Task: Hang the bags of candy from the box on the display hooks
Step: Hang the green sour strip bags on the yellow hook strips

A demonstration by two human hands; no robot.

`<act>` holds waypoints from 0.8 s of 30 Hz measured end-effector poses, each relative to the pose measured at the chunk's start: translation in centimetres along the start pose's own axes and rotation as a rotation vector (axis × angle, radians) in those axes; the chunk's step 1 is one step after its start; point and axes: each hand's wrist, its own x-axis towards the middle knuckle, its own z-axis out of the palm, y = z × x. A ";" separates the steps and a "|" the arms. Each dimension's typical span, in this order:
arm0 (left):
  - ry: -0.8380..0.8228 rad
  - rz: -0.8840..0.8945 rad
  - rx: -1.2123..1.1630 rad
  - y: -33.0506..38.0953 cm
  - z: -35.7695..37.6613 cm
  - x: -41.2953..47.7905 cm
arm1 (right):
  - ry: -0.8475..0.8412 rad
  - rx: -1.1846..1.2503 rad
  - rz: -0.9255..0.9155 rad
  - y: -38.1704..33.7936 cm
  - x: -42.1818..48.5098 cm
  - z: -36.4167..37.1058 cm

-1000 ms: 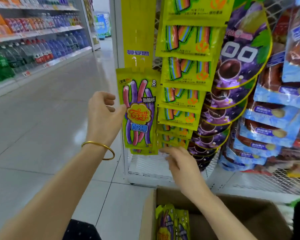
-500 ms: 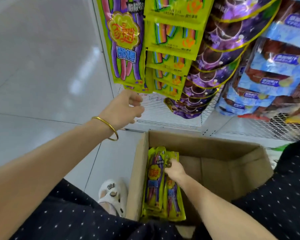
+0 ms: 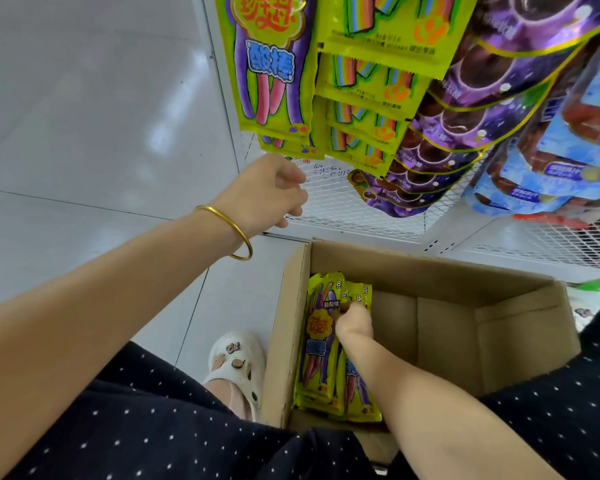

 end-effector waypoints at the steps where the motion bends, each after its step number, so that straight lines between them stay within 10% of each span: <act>1: 0.000 -0.002 -0.003 0.0 0.0 0.0 | -0.001 -0.030 0.014 -0.2 0.2 0.2; 8: -0.033 -0.003 0.002 -0.2 0.0 0.1 | -0.062 0.228 0.048 -0.2 0.7 -0.3; 15: -0.127 -0.009 0.123 -0.8 1.2 0.0 | -0.429 0.777 -0.169 0.1 -2.1 -8.2; 24: -0.052 0.259 0.214 2.4 1.4 -0.9 | -0.393 0.816 -0.603 -6.3 -7.9 -17.8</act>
